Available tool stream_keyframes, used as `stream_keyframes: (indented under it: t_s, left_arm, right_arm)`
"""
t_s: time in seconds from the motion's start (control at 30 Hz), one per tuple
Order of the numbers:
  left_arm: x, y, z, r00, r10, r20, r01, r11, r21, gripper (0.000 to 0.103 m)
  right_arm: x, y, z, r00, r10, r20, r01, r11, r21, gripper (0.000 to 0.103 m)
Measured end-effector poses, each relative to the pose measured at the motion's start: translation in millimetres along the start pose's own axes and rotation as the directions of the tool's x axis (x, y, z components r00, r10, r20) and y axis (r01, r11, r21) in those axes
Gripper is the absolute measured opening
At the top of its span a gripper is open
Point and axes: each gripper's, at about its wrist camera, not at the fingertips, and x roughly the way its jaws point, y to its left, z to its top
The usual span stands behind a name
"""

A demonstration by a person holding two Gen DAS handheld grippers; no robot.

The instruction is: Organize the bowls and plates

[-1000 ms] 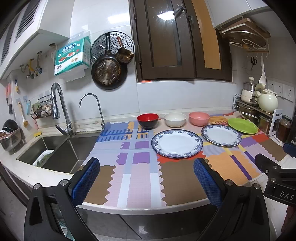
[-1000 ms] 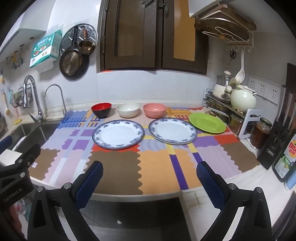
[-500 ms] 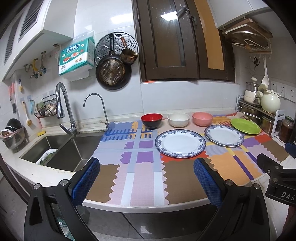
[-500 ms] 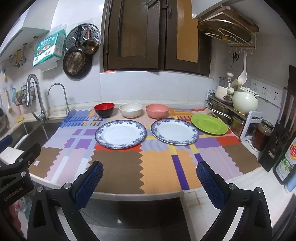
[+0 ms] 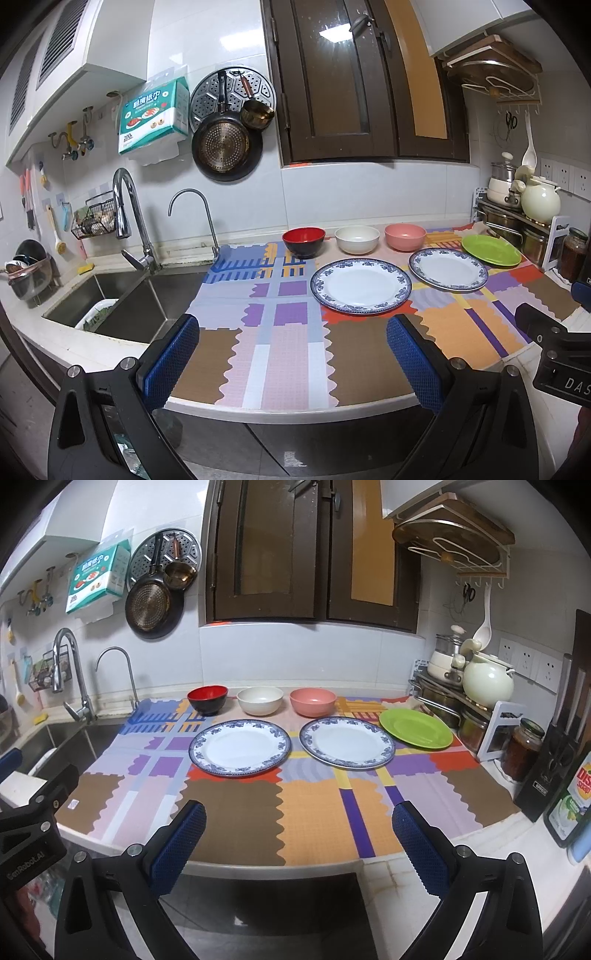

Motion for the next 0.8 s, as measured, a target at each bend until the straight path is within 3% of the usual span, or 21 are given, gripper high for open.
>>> stream_keyframes:
  t_s: [0.8]
  left_arm:
    - [-0.6,-3.3,0.9,1.000,0.001,0.003,-0.001,1.000,0.005,0.103]
  right_arm:
    - [-0.5,-2.6,0.0,1.000,0.000,0.001,0.000,1.000,0.001,0.102]
